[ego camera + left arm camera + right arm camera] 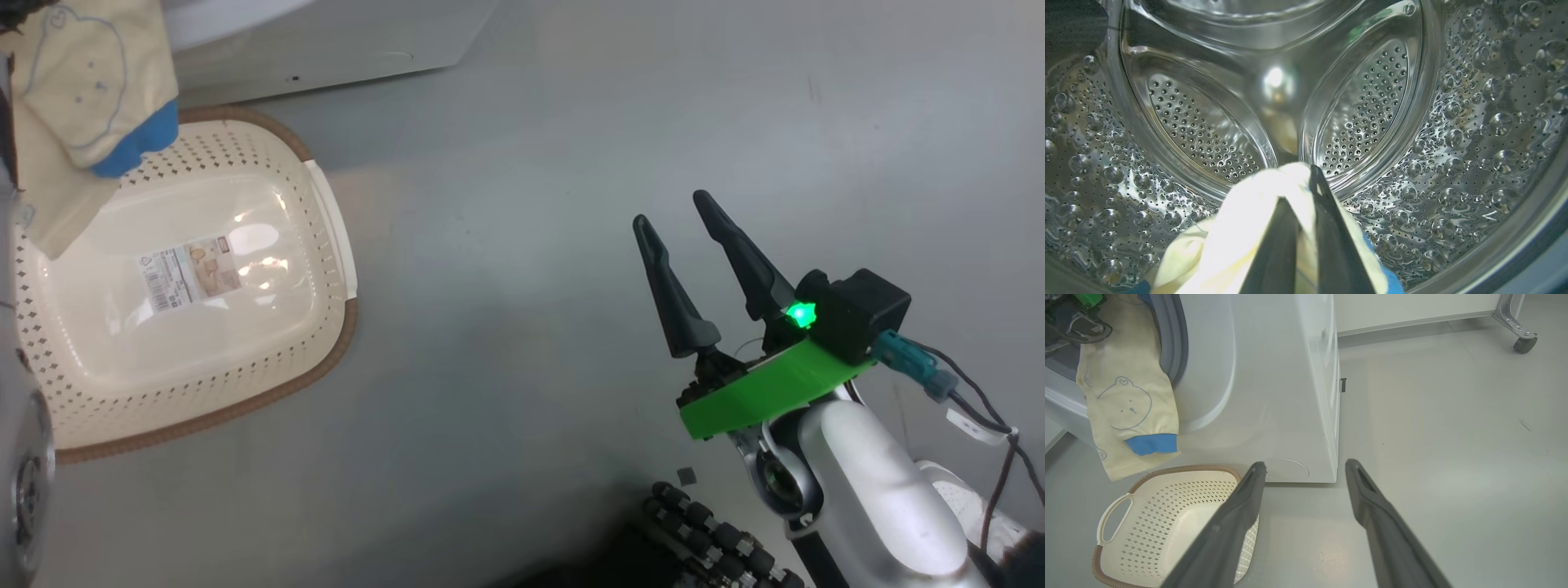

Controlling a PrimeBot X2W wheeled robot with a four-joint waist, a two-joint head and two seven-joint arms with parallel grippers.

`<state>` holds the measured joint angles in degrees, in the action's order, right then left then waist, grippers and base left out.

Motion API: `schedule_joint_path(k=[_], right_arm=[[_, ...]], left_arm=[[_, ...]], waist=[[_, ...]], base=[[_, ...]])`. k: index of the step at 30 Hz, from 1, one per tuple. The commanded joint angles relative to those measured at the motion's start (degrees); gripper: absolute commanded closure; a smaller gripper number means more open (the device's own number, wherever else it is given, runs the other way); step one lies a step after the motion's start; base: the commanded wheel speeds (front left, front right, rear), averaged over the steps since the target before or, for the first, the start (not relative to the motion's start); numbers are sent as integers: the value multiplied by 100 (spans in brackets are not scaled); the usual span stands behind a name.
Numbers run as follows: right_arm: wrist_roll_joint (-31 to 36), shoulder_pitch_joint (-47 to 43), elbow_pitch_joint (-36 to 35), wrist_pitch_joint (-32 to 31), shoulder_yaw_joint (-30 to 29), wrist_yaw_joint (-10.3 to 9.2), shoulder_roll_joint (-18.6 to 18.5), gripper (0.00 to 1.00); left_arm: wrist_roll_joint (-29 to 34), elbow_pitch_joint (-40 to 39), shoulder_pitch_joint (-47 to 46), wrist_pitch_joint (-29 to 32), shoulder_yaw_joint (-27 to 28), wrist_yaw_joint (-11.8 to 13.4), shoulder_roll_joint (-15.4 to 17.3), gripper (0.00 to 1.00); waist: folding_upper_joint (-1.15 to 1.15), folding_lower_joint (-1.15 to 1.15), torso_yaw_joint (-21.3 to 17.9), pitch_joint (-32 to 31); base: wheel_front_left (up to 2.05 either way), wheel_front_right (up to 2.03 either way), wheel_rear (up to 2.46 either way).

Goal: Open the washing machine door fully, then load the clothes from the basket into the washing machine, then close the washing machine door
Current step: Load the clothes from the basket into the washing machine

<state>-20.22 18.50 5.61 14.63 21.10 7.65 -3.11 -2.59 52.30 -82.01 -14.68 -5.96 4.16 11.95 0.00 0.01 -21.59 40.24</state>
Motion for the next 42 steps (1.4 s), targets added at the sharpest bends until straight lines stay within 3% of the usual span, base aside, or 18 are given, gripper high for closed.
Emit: schedule_joint_path(k=[1, 15, 23, 30, 40, 42], right_arm=[[-49, -120, -126, 37, 105, -16, 14, 0], [-158, -258, -88, 37, 239, -16, 21, 0], [-155, -381, -92, 37, 244, -16, 22, 0], [-156, -393, -54, 37, 267, -16, 19, 0], [-174, -388, 4, 37, 253, -16, 2, 0], [-175, -394, 10, 37, 258, -16, 2, 0]], left_arm=[[23, -109, -378, -31, 17, 51, 224, 100], [378, 188, -1193, -31, -455, 85, 300, 100], [431, 180, -1471, -31, -515, 271, 491, 100], [429, 831, -1519, -20, -622, 330, 436, 100], [475, 1803, -1623, 839, -837, 425, 236, 100], [470, 1873, -1601, 928, -867, 442, 195, 91]], waist=[[0, -1, -47, 45], [0, -1, -322, 110], [0, -1, -434, 158], [0, -1, -352, 185], [0, -1, -197, 26], [0, -1, -188, -18]], base=[[0, 0, 0], [0, 0, 0], [0, 0, 0], [0, 0, 0], [0, 0, 0], [0, 0, 0]])
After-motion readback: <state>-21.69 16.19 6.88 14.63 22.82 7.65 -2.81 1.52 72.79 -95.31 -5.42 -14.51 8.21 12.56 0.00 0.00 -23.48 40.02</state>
